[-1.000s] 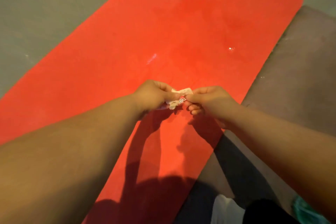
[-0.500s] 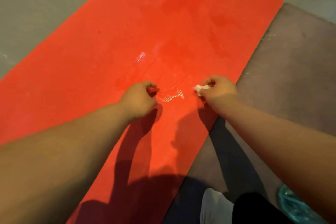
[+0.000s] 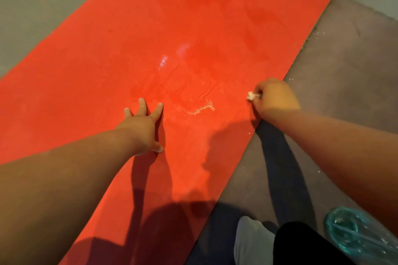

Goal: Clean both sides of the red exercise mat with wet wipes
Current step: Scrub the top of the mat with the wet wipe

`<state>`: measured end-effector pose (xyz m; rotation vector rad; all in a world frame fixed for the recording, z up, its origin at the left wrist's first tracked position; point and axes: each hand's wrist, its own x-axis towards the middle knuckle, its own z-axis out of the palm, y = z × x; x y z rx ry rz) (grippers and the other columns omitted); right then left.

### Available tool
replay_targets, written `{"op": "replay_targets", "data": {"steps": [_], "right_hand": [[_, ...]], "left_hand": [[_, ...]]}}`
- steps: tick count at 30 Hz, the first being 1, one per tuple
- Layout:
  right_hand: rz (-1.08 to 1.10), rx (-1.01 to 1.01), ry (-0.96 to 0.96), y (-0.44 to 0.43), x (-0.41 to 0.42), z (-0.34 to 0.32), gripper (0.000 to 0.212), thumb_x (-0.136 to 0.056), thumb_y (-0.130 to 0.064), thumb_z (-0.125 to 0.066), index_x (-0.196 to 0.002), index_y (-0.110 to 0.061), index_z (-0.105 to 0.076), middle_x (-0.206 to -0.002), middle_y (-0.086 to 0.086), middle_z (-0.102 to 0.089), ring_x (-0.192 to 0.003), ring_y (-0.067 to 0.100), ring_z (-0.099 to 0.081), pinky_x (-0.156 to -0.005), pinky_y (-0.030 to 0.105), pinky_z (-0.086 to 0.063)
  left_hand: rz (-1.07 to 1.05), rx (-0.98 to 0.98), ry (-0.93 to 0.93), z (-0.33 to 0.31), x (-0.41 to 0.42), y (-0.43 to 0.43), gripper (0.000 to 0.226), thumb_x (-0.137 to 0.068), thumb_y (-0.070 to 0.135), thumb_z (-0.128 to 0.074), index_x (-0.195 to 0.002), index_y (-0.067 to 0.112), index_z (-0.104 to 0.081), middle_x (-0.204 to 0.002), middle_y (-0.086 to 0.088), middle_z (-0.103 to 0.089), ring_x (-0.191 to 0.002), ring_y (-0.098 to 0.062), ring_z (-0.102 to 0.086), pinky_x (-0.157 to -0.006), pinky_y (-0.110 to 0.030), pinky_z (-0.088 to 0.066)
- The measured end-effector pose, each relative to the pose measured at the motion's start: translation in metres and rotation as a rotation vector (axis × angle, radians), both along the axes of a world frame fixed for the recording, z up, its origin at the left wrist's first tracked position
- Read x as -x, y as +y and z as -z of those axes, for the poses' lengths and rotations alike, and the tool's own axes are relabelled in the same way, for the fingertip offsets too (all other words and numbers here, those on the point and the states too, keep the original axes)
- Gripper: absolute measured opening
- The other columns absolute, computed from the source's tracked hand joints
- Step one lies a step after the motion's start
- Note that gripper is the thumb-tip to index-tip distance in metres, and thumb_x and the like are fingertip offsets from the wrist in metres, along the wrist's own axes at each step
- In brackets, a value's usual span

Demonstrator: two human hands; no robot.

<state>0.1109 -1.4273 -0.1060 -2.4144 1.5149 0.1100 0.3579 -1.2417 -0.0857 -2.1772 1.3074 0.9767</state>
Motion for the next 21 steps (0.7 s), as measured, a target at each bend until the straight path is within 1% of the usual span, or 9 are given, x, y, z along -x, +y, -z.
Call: {"op": "replay_targets", "data": {"steps": [3, 7, 9, 11, 13, 15, 16, 18, 21], "right_hand": [[-0.053, -0.068, 0.019, 0.027, -0.006, -0.001, 0.021, -0.087, -0.019, -0.056, -0.102, -0.007, -0.065, -0.109, 0.016, -0.056, -0.102, 0.035, -0.056, -0.085, 0.036, -0.045], [-0.441, -0.244, -0.150, 0.122, 0.001, -0.010, 0.007, -0.079, -0.017, -0.058, -0.084, -0.013, -0.062, -0.089, 0.008, -0.058, -0.085, 0.029, -0.058, -0.073, 0.035, -0.044], [-0.557, -0.247, -0.172, 0.115, 0.010, -0.007, 0.003, -0.077, -0.015, -0.062, -0.078, -0.013, -0.060, -0.081, 0.007, -0.058, -0.079, 0.029, -0.058, -0.068, 0.033, -0.043], [-0.448, -0.136, -0.144, 0.079, 0.015, -0.001, 0.004, -0.078, -0.015, -0.064, -0.078, -0.011, -0.063, -0.083, 0.011, -0.059, -0.084, 0.033, -0.058, -0.072, 0.034, -0.043], [-0.166, -0.011, -0.107, 0.033, 0.019, 0.001, 0.010, -0.080, -0.013, -0.063, -0.085, -0.006, -0.068, -0.093, 0.016, -0.059, -0.092, 0.036, -0.056, -0.077, 0.034, -0.040], [0.057, -0.009, -0.022, 0.004, 0.021, -0.001, 0.014, -0.083, -0.012, -0.061, -0.092, -0.006, -0.069, -0.104, 0.018, -0.058, -0.097, 0.036, -0.055, -0.074, 0.031, -0.037], [0.081, -0.028, 0.010, 0.004, 0.017, -0.001, 0.013, -0.083, -0.012, -0.061, -0.093, -0.007, -0.068, -0.106, 0.018, -0.059, -0.097, 0.035, -0.056, -0.072, 0.030, -0.036], [0.018, -0.073, 0.018, 0.030, 0.007, -0.003, 0.011, -0.083, -0.013, -0.060, -0.090, -0.010, -0.067, -0.105, 0.015, -0.062, -0.098, 0.032, -0.058, -0.075, 0.029, -0.040], [-0.220, -0.192, -0.134, 0.099, 0.000, -0.007, 0.009, -0.082, -0.016, -0.057, -0.086, -0.014, -0.065, -0.098, 0.008, -0.062, -0.094, 0.027, -0.059, -0.079, 0.032, -0.044]], "left_hand": [[0.000, 0.015, 0.008, 0.001, -0.002, 0.003, 0.123, -0.073, 0.046, -0.079, -0.148, 0.040, 0.018, -0.156, -0.006, 0.028, -0.143, -0.049, 0.004, -0.109, -0.052, -0.029], [-0.010, 0.041, 0.015, 0.004, -0.002, 0.005, 0.122, -0.073, 0.045, -0.079, -0.148, 0.041, 0.017, -0.156, -0.004, 0.027, -0.143, -0.047, 0.005, -0.109, -0.053, -0.029], [-0.007, 0.044, 0.012, 0.003, -0.003, 0.005, 0.122, -0.073, 0.045, -0.079, -0.148, 0.040, 0.016, -0.157, -0.004, 0.026, -0.143, -0.047, 0.004, -0.108, -0.053, -0.029], [-0.001, 0.048, 0.006, 0.004, -0.003, 0.006, 0.122, -0.072, 0.046, -0.080, -0.149, 0.041, 0.016, -0.157, -0.004, 0.025, -0.143, -0.047, 0.003, -0.108, -0.053, -0.030], [0.003, 0.054, 0.001, 0.004, -0.003, 0.006, 0.123, -0.072, 0.046, -0.080, -0.149, 0.041, 0.015, -0.157, -0.004, 0.025, -0.143, -0.047, 0.003, -0.108, -0.054, -0.030], [0.005, 0.056, -0.005, 0.004, -0.004, 0.007, 0.122, -0.071, 0.047, -0.080, -0.149, 0.041, 0.015, -0.157, -0.004, 0.025, -0.144, -0.047, 0.002, -0.108, -0.054, -0.031], [0.006, 0.056, -0.005, 0.004, -0.004, 0.007, 0.122, -0.071, 0.047, -0.080, -0.149, 0.041, 0.015, -0.157, -0.004, 0.025, -0.144, -0.047, 0.002, -0.107, -0.054, -0.031], [0.005, 0.061, 0.001, 0.005, -0.005, 0.007, 0.123, -0.071, 0.047, -0.080, -0.149, 0.041, 0.015, -0.157, -0.004, 0.025, -0.143, -0.047, 0.003, -0.108, -0.055, -0.030], [0.005, 0.064, 0.002, 0.005, -0.005, 0.005, 0.122, -0.072, 0.045, -0.080, -0.149, 0.041, 0.015, -0.157, -0.005, 0.025, -0.142, -0.050, 0.002, -0.108, -0.055, -0.030]]}}
